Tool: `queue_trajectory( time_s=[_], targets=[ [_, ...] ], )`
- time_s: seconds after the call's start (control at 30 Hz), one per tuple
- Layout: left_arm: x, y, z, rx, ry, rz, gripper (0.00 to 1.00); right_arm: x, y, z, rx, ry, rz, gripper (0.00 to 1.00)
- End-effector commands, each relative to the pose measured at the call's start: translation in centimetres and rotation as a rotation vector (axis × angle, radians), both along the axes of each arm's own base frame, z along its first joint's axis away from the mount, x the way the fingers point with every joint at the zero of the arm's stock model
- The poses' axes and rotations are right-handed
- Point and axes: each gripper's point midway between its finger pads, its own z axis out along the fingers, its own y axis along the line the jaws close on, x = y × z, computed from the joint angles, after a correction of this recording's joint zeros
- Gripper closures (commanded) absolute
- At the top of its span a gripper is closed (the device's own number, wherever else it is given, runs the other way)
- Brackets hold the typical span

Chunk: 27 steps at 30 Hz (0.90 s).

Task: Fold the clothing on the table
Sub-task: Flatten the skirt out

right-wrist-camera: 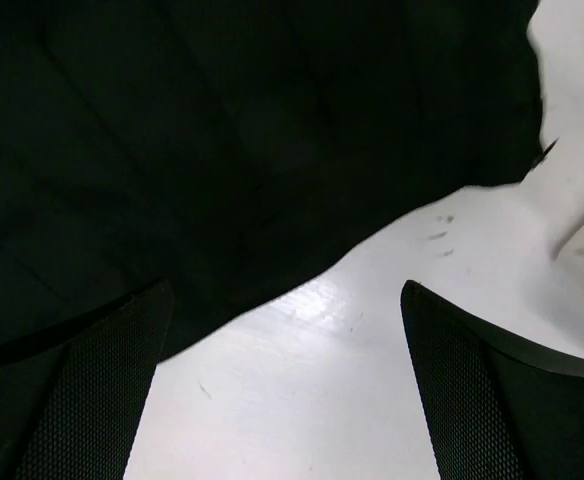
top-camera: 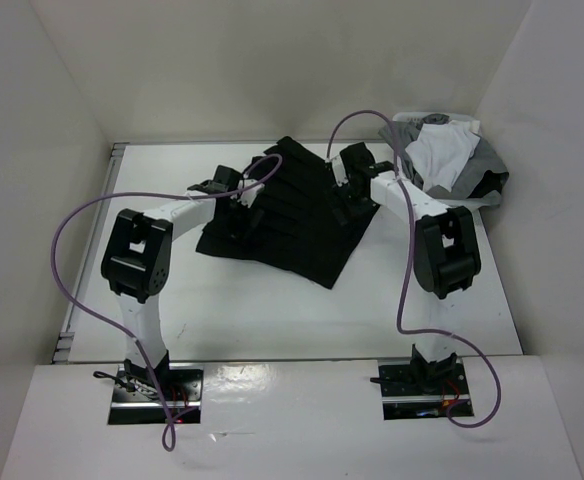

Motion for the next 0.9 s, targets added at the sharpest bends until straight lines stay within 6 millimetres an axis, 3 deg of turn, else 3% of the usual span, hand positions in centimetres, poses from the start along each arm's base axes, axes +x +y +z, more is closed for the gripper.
queue_trajectory(
  time_s=[0.0, 0.33, 0.6, 0.87],
  targets=[
    [-0.8, 0.9, 0.7, 0.017, -0.001, 0.004, 0.01, 1.6, 2.2, 1.0, 0.073, -0.024, 0.027, 0.01],
    [-4.1, 1.6, -1.0, 0.021, 0.102, 0.039, 0.01, 2.8, 2.9, -0.9, 0.081, -0.016, 0.032, 0.01],
    [-6.3, 1.8, -0.3, 0.012, 0.138, 0.03, 0.01, 3.0, 2.9, -3.1, 0.069, 0.019, 0.031, 0.01],
    [-9.1, 1.5, 0.0, -0.001, 0.19, 0.0, 0.01, 3.2, 2.6, -3.6, 0.054, 0.012, 0.022, 0.01]
  ],
)
